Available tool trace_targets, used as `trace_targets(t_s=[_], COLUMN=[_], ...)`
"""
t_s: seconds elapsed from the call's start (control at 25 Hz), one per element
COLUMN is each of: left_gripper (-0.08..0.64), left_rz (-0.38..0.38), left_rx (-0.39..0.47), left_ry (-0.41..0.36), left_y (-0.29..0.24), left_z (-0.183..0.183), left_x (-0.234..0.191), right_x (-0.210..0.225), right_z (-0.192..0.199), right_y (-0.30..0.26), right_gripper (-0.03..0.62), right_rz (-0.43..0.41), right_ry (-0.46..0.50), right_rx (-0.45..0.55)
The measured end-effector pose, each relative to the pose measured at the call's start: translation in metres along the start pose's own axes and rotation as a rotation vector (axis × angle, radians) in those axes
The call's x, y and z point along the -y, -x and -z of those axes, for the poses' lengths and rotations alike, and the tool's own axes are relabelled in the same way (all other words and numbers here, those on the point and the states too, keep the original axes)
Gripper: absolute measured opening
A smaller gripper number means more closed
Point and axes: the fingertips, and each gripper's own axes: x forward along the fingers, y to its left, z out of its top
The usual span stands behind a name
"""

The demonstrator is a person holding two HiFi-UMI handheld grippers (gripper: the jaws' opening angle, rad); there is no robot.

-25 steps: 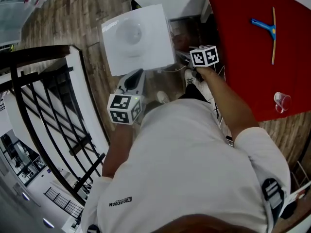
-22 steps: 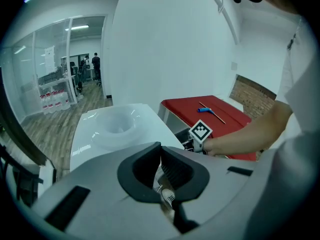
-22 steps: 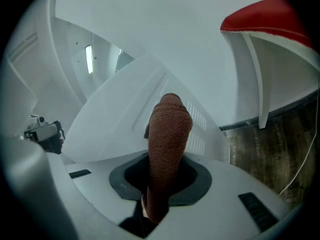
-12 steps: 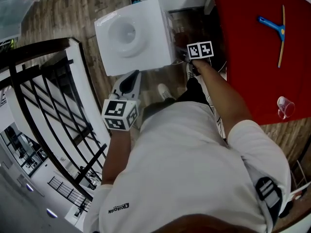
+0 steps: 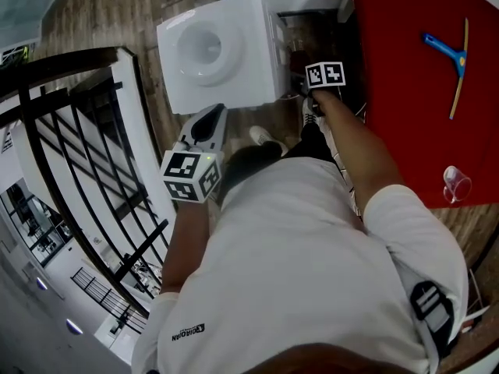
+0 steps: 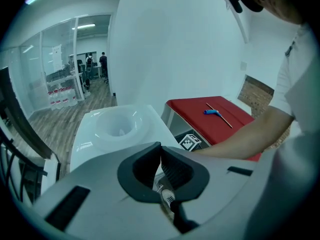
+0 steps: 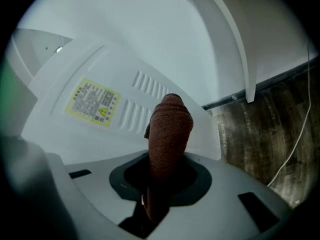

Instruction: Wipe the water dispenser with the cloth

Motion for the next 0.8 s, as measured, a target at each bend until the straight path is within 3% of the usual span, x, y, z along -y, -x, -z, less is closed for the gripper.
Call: trace_targets(t_s=[0.24, 0.44, 0.64, 0.8], left_gripper=[0.002, 0.002, 0.002, 0.002], left_rz=[0.005, 0.040, 0.066, 0.058], left_rx=[-0.010, 0.016, 0.049, 0.047], left_ry=[-0.050, -0.046, 0.005, -0.025], left_y=[-0.011, -0.025, -0.030, -0.033], left_z=[-0.005, -0.020, -0.034, -0.038], left_x=[0.003, 0.008, 0.010, 0.009], right_x=[-0.052, -0.105, -0.150, -0.181], right_z=[-0.045, -0.087, -0.120, -0.150], right_y=[0.053, 0.119, 0.147, 0.148], right_gripper=[0.071, 0.071, 0.071, 0.071], right_rz=[-0.122, -0.234, -0.316, -0.354], right_ry=[0.055, 0.077, 0.110, 0.193], right_rx=[0.144, 0.275, 0.318, 0.332])
